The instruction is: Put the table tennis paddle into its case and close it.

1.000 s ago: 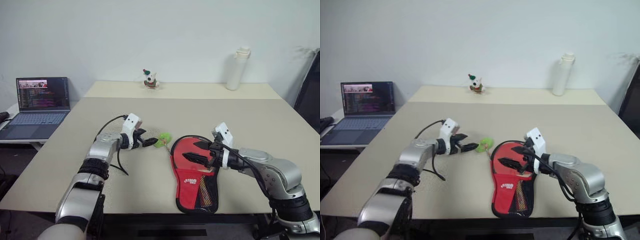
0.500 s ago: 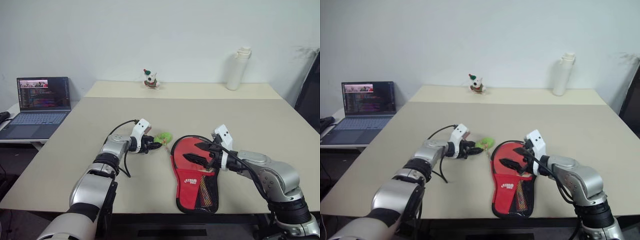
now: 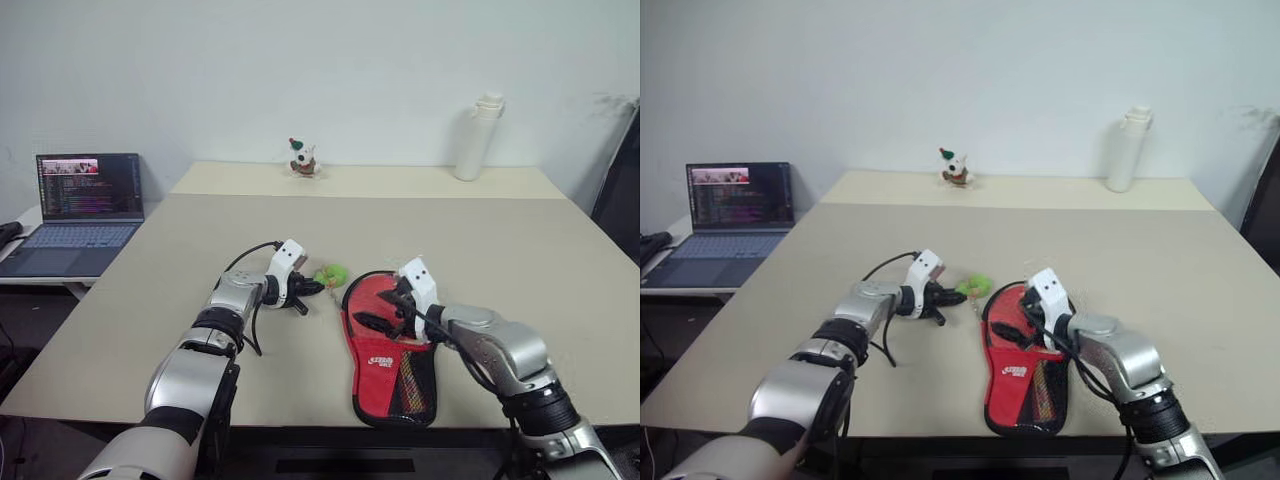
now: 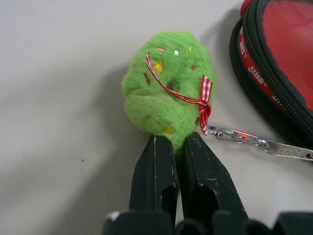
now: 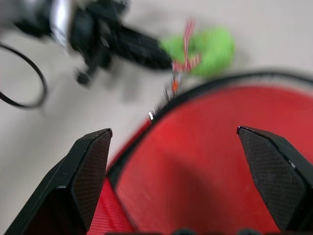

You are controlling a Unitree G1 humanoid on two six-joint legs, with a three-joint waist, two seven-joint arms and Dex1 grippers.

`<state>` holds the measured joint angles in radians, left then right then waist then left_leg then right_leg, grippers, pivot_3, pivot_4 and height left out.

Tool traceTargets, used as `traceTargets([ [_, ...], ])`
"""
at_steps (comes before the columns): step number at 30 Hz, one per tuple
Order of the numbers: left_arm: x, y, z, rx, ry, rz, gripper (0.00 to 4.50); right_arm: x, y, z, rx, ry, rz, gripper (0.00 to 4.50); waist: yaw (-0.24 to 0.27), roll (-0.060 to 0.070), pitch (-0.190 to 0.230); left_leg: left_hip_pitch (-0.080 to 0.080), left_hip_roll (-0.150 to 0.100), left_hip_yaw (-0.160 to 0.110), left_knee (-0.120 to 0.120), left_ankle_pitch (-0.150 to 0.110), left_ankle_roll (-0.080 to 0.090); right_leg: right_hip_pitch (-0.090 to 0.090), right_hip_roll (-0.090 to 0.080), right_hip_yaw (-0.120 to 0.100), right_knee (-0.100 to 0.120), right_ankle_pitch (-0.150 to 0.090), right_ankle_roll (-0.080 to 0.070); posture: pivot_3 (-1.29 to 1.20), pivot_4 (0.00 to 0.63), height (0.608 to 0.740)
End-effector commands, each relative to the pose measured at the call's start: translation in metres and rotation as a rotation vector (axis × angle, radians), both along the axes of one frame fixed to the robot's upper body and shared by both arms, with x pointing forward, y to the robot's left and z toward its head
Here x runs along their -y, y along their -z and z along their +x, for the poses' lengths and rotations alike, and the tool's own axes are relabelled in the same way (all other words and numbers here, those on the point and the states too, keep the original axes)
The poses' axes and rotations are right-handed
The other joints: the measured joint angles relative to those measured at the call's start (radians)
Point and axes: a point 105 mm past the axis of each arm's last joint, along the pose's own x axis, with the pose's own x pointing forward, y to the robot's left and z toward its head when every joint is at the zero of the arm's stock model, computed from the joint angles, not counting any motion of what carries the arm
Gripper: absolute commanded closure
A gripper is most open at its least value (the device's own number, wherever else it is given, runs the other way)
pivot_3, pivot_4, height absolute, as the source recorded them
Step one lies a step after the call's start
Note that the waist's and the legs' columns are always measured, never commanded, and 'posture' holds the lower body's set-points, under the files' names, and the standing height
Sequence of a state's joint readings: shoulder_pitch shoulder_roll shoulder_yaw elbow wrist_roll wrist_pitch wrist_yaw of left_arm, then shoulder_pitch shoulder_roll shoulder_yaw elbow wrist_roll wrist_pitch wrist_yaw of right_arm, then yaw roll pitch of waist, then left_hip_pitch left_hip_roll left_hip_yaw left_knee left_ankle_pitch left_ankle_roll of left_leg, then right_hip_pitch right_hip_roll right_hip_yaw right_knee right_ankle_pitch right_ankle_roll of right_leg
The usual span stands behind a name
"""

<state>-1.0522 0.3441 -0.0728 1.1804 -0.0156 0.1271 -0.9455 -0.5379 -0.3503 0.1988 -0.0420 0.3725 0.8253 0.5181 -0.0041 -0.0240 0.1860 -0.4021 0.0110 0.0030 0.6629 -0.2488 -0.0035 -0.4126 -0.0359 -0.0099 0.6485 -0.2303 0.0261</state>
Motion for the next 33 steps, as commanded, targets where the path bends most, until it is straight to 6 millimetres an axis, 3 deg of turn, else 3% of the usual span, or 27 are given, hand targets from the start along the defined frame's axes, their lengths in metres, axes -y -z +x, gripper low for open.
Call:
traceTargets([
  [1, 0.007, -0.003, 0.0, 0.01, 0.024, 0.003, 4.48, 0.012, 0.01, 0.007, 0.003, 0.05, -0.057, 0.0, 0.0, 0.0, 0.0, 0.0, 0.0, 0.0, 0.0, 0.0, 0.0, 0.0, 0.0, 0.0, 0.0, 0.0, 0.0, 0.0, 0.15, 0.74],
  [8, 0.007, -0.026, 0.014, 0.102, -0.017, 0.061, 4.48, 0.023, 0.024, -0.002, -0.039, 0.057, -0.087, 0.0, 0.001, -0.001, -0.001, 0.002, 0.0, 0.0, 0.001, 0.0, 0.0, 0.002, 0.0, -0.001, 0.001, 0.0, 0.0, 0.0, 0.15, 0.74],
  [16, 0.026, -0.056, 0.033, 0.265, -0.062, 0.189, 4.48, 0.02, 0.04, -0.021, -0.082, 0.03, -0.106, 0.0, 0.001, -0.003, -0.002, 0.002, 0.0, -0.001, 0.001, 0.0, 0.0, 0.002, 0.001, -0.001, 0.001, -0.002, 0.004, 0.0, 0.15, 0.74],
  [33, 0.086, -0.067, 0.037, 0.543, 0.021, 0.465, 4.48, 0.004, 0.068, -0.044, -0.149, 0.029, -0.111, 0.0, -0.003, -0.008, -0.006, 0.003, 0.0, 0.0, 0.001, 0.0, 0.0, 0.002, 0.002, 0.0, 0.001, -0.003, 0.005, 0.0, 0.15, 0.74],
])
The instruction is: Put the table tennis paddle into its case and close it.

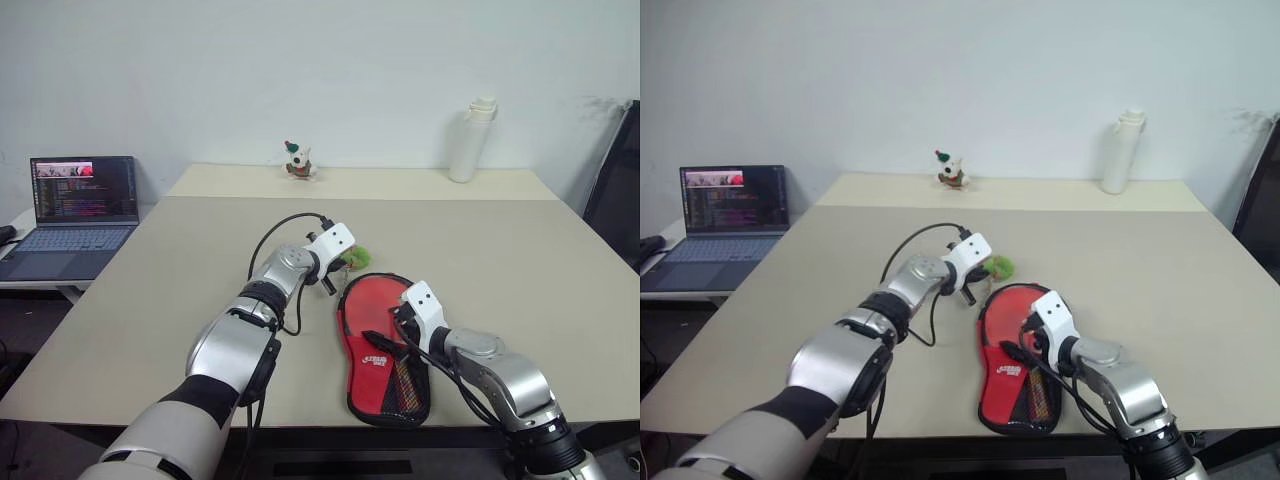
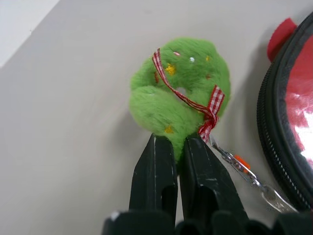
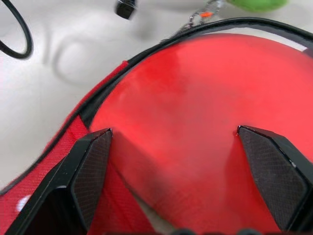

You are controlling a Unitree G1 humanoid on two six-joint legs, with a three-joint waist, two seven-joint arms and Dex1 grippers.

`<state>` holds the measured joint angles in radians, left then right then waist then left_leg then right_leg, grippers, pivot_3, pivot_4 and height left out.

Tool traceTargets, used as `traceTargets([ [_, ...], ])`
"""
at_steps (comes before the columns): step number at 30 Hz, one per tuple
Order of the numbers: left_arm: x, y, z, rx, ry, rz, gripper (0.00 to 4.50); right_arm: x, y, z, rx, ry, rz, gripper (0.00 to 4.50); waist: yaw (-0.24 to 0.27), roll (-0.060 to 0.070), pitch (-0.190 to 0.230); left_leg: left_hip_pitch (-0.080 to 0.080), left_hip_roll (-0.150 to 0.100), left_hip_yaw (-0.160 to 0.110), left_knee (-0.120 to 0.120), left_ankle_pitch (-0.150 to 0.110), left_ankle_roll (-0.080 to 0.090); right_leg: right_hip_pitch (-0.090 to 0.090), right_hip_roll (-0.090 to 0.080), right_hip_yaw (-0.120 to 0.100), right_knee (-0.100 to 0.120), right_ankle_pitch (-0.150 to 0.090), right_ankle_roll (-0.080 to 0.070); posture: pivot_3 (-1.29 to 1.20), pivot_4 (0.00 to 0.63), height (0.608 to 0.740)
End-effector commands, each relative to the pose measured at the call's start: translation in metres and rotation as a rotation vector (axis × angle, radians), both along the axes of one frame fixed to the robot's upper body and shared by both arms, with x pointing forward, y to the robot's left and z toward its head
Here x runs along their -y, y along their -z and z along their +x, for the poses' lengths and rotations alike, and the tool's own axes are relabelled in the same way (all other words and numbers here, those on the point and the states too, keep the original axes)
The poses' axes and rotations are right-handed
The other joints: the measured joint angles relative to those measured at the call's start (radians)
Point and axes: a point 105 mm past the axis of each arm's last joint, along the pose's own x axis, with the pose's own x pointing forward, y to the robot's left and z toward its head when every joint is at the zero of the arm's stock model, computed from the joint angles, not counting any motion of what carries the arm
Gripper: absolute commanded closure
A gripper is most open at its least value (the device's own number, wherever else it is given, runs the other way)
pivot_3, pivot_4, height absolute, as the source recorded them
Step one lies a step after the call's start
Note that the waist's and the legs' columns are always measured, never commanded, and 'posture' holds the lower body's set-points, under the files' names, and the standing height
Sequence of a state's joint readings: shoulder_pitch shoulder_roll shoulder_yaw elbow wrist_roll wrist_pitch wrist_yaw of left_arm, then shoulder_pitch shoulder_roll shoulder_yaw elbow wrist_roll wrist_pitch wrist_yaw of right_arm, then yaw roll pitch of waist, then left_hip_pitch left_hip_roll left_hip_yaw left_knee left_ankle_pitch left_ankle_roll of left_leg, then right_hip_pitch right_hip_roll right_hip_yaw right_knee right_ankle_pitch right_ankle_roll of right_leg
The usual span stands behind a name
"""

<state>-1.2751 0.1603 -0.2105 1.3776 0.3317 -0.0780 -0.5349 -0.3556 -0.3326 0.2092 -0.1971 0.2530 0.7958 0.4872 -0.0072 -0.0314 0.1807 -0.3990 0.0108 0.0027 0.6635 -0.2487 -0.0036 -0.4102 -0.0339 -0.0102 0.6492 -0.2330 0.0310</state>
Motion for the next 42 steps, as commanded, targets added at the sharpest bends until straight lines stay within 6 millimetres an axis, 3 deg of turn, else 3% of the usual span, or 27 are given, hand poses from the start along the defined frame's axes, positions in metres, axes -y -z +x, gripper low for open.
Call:
traceTargets([
  [1, 0.028, -0.037, 0.005, 0.181, 0.057, 0.053, 4.48, -0.004, 0.046, -0.02, -0.19, -0.014, -0.045, 0.0, 0.0, -0.002, -0.002, 0.0, 0.0, 0.0, 0.0, 0.0, 0.0, 0.0, 0.0, 0.0, 0.0, 0.0, 0.0, 0.0, 0.15, 0.74],
  [14, 0.068, -0.055, 0.0, 0.373, 0.135, 0.173, 4.48, -0.007, 0.059, -0.033, -0.229, -0.009, -0.05, 0.0, 0.002, -0.005, -0.008, 0.001, 0.0, 0.0, 0.0, 0.0, 0.0, 0.002, 0.0, 0.0, -0.001, 0.0, 0.0, 0.0, 0.15, 0.74],
  [19, 0.1, -0.068, -0.01, 0.452, 0.207, 0.186, 4.48, -0.006, 0.064, -0.039, -0.246, 0.002, -0.045, 0.0, 0.004, -0.006, -0.008, 0.001, 0.0, 0.0, 0.0, 0.0, 0.0, 0.002, 0.0, -0.001, -0.001, 0.0, 0.0, 0.0, 0.15, 0.74],
  [28, 0.134, -0.074, -0.026, 0.53, 0.311, 0.21, 4.48, -0.009, 0.067, -0.044, -0.256, 0.001, -0.041, 0.0, 0.006, -0.006, -0.008, 0.001, 0.0, 0.0, 0.0, 0.0, 0.0, 0.002, -0.001, -0.001, -0.002, 0.0, 0.0, 0.0, 0.15, 0.74],
  [38, 0.147, -0.07, -0.034, 0.512, 0.346, 0.188, 4.48, -0.007, 0.067, -0.042, -0.251, 0.012, -0.043, 0.0, 0.006, -0.005, -0.008, 0.001, 0.0, 0.0, 0.0, 0.0, 0.0, 0.003, -0.001, -0.001, -0.002, 0.0, 0.0, 0.0, 0.15, 0.74],
  [42, 0.145, -0.06, -0.035, 0.424, 0.355, 0.162, 4.48, -0.008, 0.066, -0.04, -0.247, 0.014, -0.04, 0.0, 0.006, -0.005, -0.008, 0.001, 0.0, 0.0, 0.0, 0.0, 0.0, 0.003, -0.002, -0.001, -0.002, 0.0, 0.0, 0.0, 0.15, 0.74],
])
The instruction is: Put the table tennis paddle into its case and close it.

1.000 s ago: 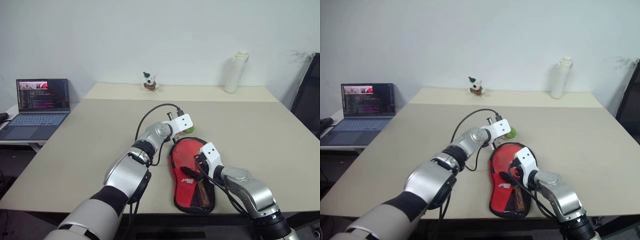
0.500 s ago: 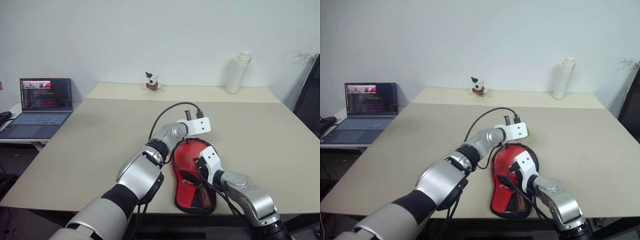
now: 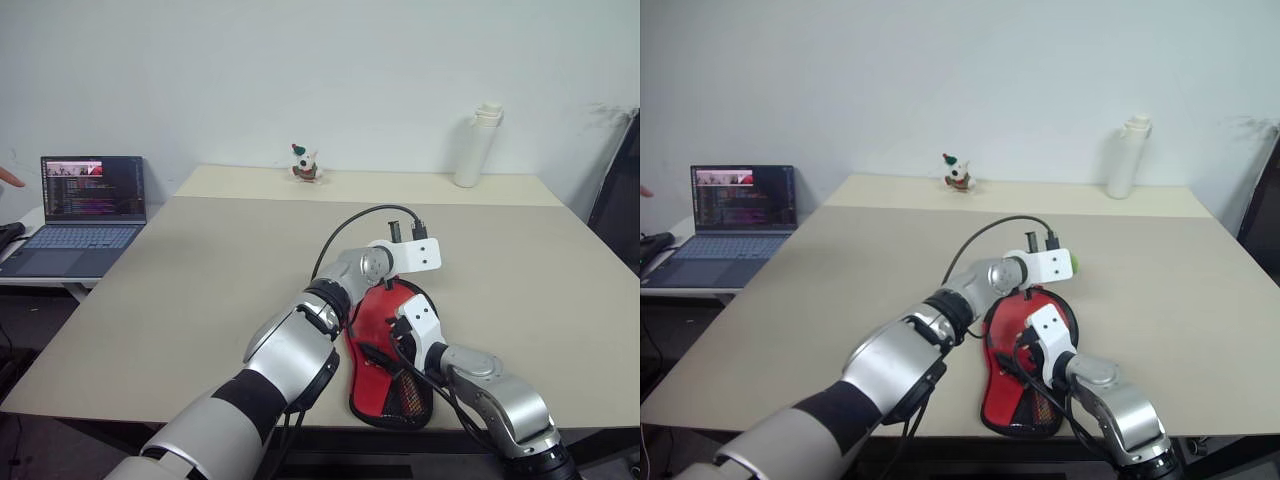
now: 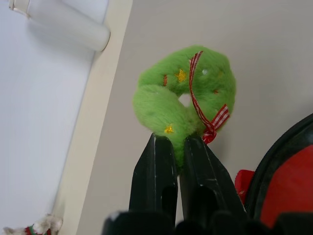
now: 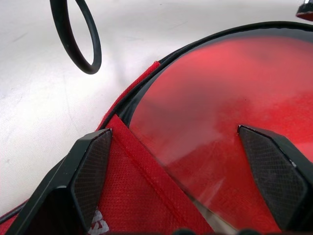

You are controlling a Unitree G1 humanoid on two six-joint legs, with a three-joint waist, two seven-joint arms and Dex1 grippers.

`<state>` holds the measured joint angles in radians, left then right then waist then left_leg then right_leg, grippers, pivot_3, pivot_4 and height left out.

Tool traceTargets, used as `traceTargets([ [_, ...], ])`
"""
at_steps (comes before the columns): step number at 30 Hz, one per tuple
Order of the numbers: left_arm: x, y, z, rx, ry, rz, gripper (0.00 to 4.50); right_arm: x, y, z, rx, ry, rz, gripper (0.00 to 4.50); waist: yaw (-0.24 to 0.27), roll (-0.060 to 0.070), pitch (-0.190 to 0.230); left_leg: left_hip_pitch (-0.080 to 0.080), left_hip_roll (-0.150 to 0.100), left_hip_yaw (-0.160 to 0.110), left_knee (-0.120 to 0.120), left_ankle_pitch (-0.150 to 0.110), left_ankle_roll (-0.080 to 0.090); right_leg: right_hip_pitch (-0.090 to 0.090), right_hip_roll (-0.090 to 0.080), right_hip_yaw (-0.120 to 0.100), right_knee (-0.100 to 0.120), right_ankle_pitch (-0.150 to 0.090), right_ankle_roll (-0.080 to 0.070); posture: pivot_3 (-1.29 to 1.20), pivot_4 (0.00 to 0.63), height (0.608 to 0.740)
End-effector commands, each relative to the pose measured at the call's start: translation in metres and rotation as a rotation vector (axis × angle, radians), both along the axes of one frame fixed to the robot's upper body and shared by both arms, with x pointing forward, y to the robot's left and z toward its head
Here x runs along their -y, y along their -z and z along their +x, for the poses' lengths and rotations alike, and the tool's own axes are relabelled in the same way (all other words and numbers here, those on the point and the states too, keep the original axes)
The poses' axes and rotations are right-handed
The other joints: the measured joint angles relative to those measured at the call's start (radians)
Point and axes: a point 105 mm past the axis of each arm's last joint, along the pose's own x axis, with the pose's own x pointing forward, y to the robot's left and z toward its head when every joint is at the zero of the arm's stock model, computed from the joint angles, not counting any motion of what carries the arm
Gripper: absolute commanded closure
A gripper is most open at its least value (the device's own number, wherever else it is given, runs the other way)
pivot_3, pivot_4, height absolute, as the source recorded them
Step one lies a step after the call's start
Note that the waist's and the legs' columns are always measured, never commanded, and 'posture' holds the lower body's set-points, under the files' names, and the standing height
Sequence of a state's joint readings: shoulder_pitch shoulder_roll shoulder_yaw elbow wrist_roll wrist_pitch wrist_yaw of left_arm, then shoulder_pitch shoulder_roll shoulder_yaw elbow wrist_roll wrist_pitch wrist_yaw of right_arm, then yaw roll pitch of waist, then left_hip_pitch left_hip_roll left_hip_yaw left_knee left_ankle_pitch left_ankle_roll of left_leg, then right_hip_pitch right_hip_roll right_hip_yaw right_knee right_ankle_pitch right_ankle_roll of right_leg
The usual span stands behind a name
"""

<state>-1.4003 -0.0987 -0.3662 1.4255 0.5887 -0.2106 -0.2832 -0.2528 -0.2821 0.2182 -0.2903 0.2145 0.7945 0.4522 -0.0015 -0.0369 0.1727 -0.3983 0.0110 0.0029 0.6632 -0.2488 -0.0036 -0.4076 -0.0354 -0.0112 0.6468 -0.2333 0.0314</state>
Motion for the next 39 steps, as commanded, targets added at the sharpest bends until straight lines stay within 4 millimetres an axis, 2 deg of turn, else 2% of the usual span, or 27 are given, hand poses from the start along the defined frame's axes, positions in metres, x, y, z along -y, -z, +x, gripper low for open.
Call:
traceTargets([
  [1, 0.024, -0.029, -0.009, 0.016, 0.086, -0.079, 4.48, 0.0, 0.058, -0.022, -0.25, -0.01, -0.059, 0.0, 0.0, 0.0, 0.0, 0.0, 0.0, 0.0, 0.0, 0.0, 0.0, 0.0, 0.0, 0.0, 0.0, 0.0, 0.0, 0.0, 0.15, 0.74],
  [4, 0.023, -0.029, -0.01, -0.019, 0.09, -0.107, 3.6, 0.0, 0.059, -0.021, -0.251, -0.013, -0.061, 0.0, -0.001, 0.0, 0.0, 0.0, 0.0, 0.0, 0.0, 0.0, 0.0, 0.0, 0.0, 0.0, 0.0, 0.0, 0.0, 0.0, 0.15, 0.74],
  [9, 0.019, -0.032, -0.009, -0.06, 0.101, -0.158, 1.87, 0.001, 0.057, -0.014, -0.24, -0.019, -0.07, 0.0, -0.004, 0.0, -0.004, 0.002, 0.0, 0.0, 0.0, 0.0, 0.0, 0.001, 0.0, 0.0, 0.0, 0.0, 0.0, 0.0, 0.15, 0.74],
  [16, -0.008, -0.055, 0.005, -0.069, 0.049, -0.309, 1.87, 0.004, 0.046, -0.004, -0.213, -0.031, -0.066, 0.0, -0.019, 0.001, -0.005, 0.005, 0.001, 0.0, 0.0, 0.0, 0.0, 0.003, 0.002, 0.001, 0.002, 0.0, 0.0, 0.0, 0.15, 0.74],
  [18, -0.02, -0.063, 0.01, -0.084, 0.034, -0.378, 1.87, 0.005, 0.037, -0.003, -0.199, -0.035, -0.042, 0.0, -0.022, 0.001, -0.005, 0.005, 0.001, 0.0, 0.0, 0.0, 0.0, 0.003, 0.002, 0.001, 0.002, 0.0, 0.0, 0.0, 0.15, 0.74],
  [20, -0.035, -0.067, 0.013, -0.117, 0.036, -0.44, 1.87, 0.004, 0.02, -0.005, -0.179, -0.047, 0.011, 0.0, -0.022, 0.001, -0.005, 0.005, 0.001, 0.0, 0.0, 0.0, 0.0, 0.003, 0.001, 0.001, 0.002, 0.0, 0.0, 0.0, 0.15, 0.74],
  [22, -0.046, -0.064, 0.013, -0.174, 0.054, -0.492, 1.87, 0.004, 0.0, -0.009, -0.156, -0.062, 0.073, 0.0, -0.022, 0.001, -0.005, 0.002, 0.001, -0.001, 0.0, 0.0, 0.0, 0.001, 0.001, 0.001, 0.001, 0.0, 0.0, 0.0, 0.15, 0.74],
  [29, -0.064, -0.048, 0.006, -0.326, 0.127, -0.574, 1.87, 0.01, -0.059, -0.032, -0.096, -0.139, 0.22, 0.0, -0.019, 0.002, -0.002, -0.002, 0.0, -0.001, -0.001, 0.0, 0.0, -0.002, -0.001, 0.0, 0.0, 0.0, -0.001, 0.0, 0.15, 0.74],
  [32, -0.071, -0.045, 0.0, -0.381, 0.183, -0.609, 1.87, 0.022, -0.077, -0.045, -0.064, -0.175, 0.216, 0.0, -0.018, 0.002, 0.0, -0.003, 0.0, -0.001, -0.001, 0.0, 0.0, -0.003, -0.001, 0.0, 0.0, 0.0, 0.0, 0.0, 0.15, 0.74],
  [35, -0.076, -0.04, -0.007, -0.419, 0.238, -0.602, 1.87, 0.033, -0.086, -0.052, -0.05, -0.186, 0.203, 0.0, -0.016, 0.002, 0.0, -0.003, 0.001, -0.001, -0.001, 0.0, 0.0, -0.003, -0.001, 0.0, 0.0, 0.0, 0.0, 0.0, 0.15, 0.74],
  [39, -0.093, -0.019, -0.031, -0.529, 0.338, -0.565, 1.87, 0.071, -0.103, -0.057, -0.005, -0.131, 0.138, 0.0, -0.018, 0.004, 0.001, -0.002, 0.001, -0.001, -0.002, 0.0, 0.0, -0.003, -0.001, 0.001, 0.0, 0.0, -0.001, 0.0, 0.15, 0.74],
])
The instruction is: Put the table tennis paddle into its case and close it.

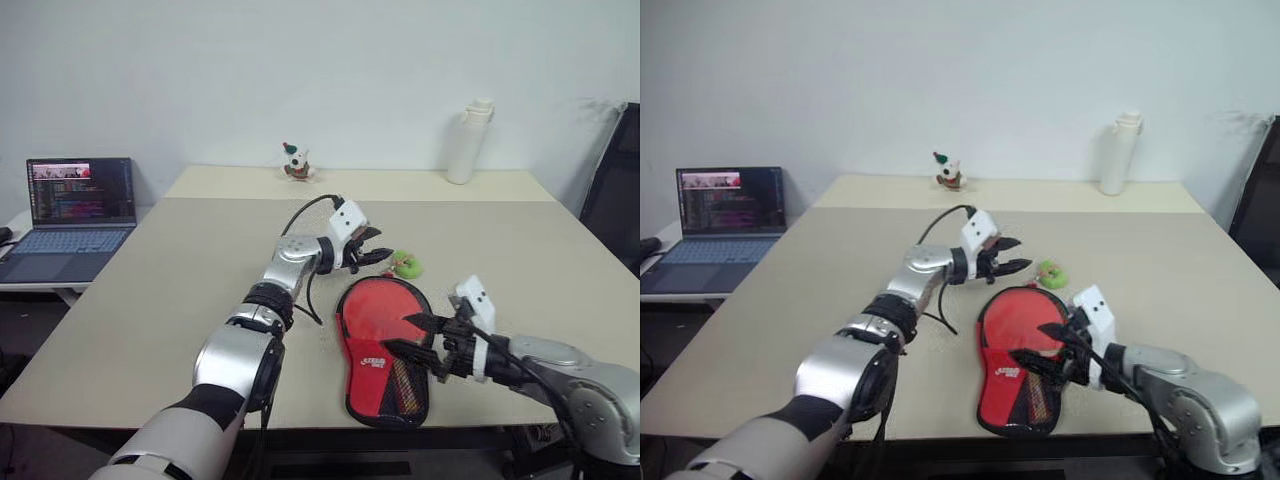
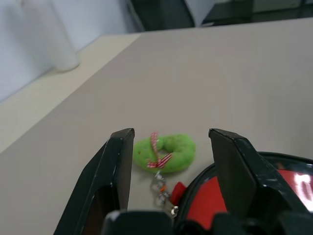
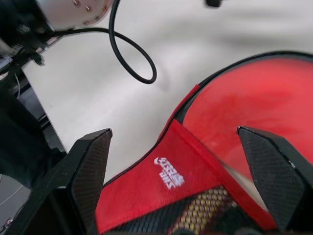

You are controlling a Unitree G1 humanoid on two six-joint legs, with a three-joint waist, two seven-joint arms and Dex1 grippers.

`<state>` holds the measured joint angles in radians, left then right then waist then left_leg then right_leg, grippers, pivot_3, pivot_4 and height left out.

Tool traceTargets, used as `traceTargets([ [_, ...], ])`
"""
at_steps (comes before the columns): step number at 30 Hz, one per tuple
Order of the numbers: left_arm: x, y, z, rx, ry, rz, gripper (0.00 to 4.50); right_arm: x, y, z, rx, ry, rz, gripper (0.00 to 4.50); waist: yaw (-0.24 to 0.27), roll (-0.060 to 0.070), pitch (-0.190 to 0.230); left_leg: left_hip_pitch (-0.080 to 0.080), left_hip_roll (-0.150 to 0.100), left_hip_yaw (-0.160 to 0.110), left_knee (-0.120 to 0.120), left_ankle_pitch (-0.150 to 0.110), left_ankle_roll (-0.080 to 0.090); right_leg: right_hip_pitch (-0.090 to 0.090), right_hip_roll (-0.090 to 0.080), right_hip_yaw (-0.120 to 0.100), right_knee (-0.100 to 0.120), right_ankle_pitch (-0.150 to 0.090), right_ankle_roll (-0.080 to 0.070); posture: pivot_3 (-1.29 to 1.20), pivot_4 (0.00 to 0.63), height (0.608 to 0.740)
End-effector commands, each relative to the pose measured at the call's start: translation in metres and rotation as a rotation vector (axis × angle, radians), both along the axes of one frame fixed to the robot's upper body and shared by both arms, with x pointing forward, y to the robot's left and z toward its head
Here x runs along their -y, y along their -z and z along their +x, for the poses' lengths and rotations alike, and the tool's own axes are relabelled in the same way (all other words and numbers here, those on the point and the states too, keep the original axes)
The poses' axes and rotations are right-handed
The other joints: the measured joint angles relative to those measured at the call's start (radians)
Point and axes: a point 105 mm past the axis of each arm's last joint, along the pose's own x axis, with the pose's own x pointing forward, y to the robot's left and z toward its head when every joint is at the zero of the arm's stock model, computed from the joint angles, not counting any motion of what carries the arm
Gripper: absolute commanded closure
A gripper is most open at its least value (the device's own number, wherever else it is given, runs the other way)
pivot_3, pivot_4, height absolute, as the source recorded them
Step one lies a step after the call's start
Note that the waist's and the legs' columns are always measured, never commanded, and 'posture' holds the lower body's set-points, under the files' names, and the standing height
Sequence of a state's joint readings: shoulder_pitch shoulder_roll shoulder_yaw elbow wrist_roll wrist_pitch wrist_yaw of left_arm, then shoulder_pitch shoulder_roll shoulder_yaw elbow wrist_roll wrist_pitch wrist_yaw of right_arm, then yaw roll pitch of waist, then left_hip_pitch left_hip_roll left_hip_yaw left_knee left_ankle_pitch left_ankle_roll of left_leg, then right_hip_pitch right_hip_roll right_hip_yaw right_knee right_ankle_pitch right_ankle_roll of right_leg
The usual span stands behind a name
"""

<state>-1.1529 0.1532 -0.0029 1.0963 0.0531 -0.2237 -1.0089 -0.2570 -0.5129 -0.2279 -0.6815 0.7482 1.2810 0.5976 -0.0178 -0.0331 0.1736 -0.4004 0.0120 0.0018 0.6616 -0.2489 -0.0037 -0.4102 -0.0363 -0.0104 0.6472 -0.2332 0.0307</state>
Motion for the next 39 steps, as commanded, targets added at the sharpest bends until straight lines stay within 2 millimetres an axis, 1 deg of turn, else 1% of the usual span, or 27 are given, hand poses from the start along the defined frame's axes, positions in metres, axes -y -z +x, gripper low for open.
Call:
traceTargets([
  [1, -0.01, 0.008, -0.024, -0.037, 0.131, 0.012, 1.87, 0.032, -0.024, -0.003, 0.083, 0.053, -0.035, 0.0, -0.003, 0.001, 0.0, 0.0, 0.0, 0.001, 0.0, 0.0, 0.0, 0.0, 0.0, 0.001, 0.0, 0.0, 0.0, 0.0, 0.15, 0.74],
  [4, -0.012, 0.023, -0.04, -0.073, 0.181, 0.05, 1.87, 0.051, -0.03, 0.007, 0.101, 0.117, -0.067, 0.0, -0.003, 0.0, 0.001, 0.0, 0.0, 0.0, 0.0, 0.0, 0.0, 0.0, 0.0, 0.0, 0.0, 0.003, -0.004, 0.0, 0.15, 0.74],
  [7, -0.011, 0.036, -0.049, -0.099, 0.213, 0.099, 1.87, 0.058, -0.036, 0.016, 0.121, 0.131, -0.077, 0.0, 0.003, 0.0, 0.001, 0.0, 0.0, 0.0, 0.001, 0.0, 0.0, 0.0, 0.0, 0.0, 0.0, 0.001, -0.001, 0.0, 0.15, 0.74],
  [10, -0.009, 0.046, -0.047, -0.099, 0.207, 0.144, 1.87, 0.06, -0.041, 0.027, 0.145, 0.135, -0.08, 0.0, 0.007, 0.001, 0.0, 0.0, 0.0, 0.001, 0.002, 0.0, 0.0, 0.001, 0.0, 0.001, 0.0, 0.0, 0.0, 0.0, 0.15, 0.74],
  [13, -0.008, 0.058, -0.047, -0.116, 0.21, 0.191, 1.87, 0.058, -0.042, 0.046, 0.164, 0.145, -0.084, 0.0, 0.007, 0.001, 0.0, 0.001, 0.0, 0.001, 0.001, 0.0, 0.0, 0.001, 0.001, 0.001, 0.0, 0.0, 0.0, 0.0, 0.15, 0.74],
  [16, -0.01, 0.073, -0.048, -0.131, 0.212, 0.241, 1.87, 0.058, -0.044, 0.077, 0.182, 0.197, -0.072, 0.0, 0.006, 0.001, 0.001, 0.0, 0.0, 0.001, 0.001, 0.0, 0.0, 0.0, 0.001, 0.001, 0.0, 0.0, 0.0, 0.0, 0.15, 0.74],
  [18, -0.01, 0.077, -0.048, -0.143, 0.21, 0.239, 1.87, 0.057, -0.043, 0.092, 0.188, 0.212, -0.078, 0.0, 0.006, 0.001, 0.001, 0.0, 0.0, 0.001, 0.001, 0.0, 0.0, 0.0, 0.001, 0.001, 0.0, 0.0, 0.0, 0.0, 0.15, 0.74],
  [22, -0.012, 0.081, -0.046, -0.158, 0.179, 0.223, 1.87, 0.063, -0.037, 0.128, 0.21, 0.298, -0.123, 0.0, 0.011, 0.001, 0.001, 0.0, 0.0, 0.001, 0.001, 0.0, 0.0, 0.0, 0.001, 0.001, 0.0, 0.0, 0.0, 0.0, 0.15, 0.74],
  [23, -0.012, 0.081, -0.046, -0.16, 0.174, 0.221, 1.87, 0.063, -0.036, 0.135, 0.215, 0.309, -0.129, 0.0, 0.011, 0.001, 0.001, 0.0, 0.0, 0.002, 0.001, 0.0, 0.0, 0.0, 0.001, 0.001, 0.0, 0.003, -0.004, 0.0, 0.15, 0.74],
  [27, -0.014, 0.084, -0.045, -0.168, 0.159, 0.224, 1.87, 0.058, -0.032, 0.157, 0.218, 0.325, -0.133, 0.0, 0.012, 0.001, 0.001, 0.0, 0.0, 0.002, 0.001, 0.0, 0.0, -0.001, 0.001, 0.001, 0.0, 0.003, -0.005, 0.0, 0.15, 0.74],
  [31, -0.014, 0.093, -0.045, -0.173, 0.143, 0.252, 1.87, 0.047, -0.015, 0.189, 0.187, 0.393, -0.139, 0.0, 0.005, 0.002, 0.001, 0.001, 0.0, 0.002, 0.001, 0.0, 0.0, 0.0, 0.001, 0.002, 0.001, 0.003, -0.005, 0.0, 0.15, 0.74],
  [35, -0.012, 0.096, -0.047, -0.175, 0.154, 0.259, 1.87, 0.047, -0.003, 0.207, 0.154, 0.485, -0.138, 0.0, 0.002, 0.002, 0.0, 0.001, 0.0, 0.002, 0.001, 0.0, 0.0, 0.0, 0.001, 0.001, 0.002, 0.003, -0.005, 0.0, 0.15, 0.74],
  [39, -0.011, 0.096, -0.05, -0.174, 0.162, 0.259, 1.87, 0.044, 0.01, 0.215, 0.126, 0.567, -0.149, 0.0, 0.001, 0.002, 0.0, 0.0, -0.001, 0.002, 0.0, 0.0, 0.0, 0.0, -0.001, 0.001, 0.001, 0.003, -0.005, 0.0, 0.15, 0.74],
])
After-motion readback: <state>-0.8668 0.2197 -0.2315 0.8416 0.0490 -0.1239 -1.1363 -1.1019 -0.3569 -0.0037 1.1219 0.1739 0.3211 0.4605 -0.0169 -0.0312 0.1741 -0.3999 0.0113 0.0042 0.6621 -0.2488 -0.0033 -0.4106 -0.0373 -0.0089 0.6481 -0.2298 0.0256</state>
